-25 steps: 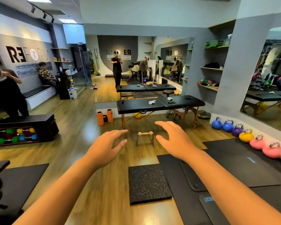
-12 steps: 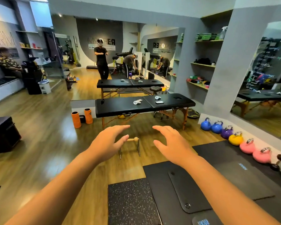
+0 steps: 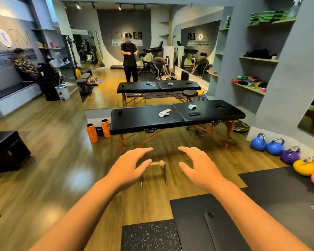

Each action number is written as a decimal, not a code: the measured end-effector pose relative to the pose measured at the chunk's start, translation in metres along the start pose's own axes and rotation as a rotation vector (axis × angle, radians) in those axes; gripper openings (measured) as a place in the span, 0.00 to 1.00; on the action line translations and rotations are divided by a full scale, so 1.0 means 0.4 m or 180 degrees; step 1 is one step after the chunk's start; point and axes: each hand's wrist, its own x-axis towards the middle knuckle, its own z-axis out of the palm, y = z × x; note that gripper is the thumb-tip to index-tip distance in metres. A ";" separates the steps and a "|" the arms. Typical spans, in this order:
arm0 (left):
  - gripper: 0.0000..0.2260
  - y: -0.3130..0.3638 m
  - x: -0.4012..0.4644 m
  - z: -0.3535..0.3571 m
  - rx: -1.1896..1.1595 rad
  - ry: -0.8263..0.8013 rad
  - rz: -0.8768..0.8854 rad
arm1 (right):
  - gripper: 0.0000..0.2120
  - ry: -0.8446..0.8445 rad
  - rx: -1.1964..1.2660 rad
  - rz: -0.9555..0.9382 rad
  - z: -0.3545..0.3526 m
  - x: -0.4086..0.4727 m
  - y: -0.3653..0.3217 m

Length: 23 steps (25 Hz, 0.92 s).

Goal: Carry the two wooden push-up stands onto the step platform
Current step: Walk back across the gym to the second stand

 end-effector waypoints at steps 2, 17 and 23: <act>0.21 -0.055 0.104 0.043 0.0055 0.0028 -0.0150 | 0.25 -0.0120 0.0011 -0.0075 0.023 0.136 0.073; 0.21 -0.606 0.876 0.258 -0.0334 -0.0258 -0.0786 | 0.24 -0.0652 0.0243 -0.0099 0.365 1.056 0.390; 0.21 -0.825 1.206 0.294 -0.0297 -0.0422 -0.0660 | 0.24 -0.0643 0.0224 0.0024 0.475 1.382 0.481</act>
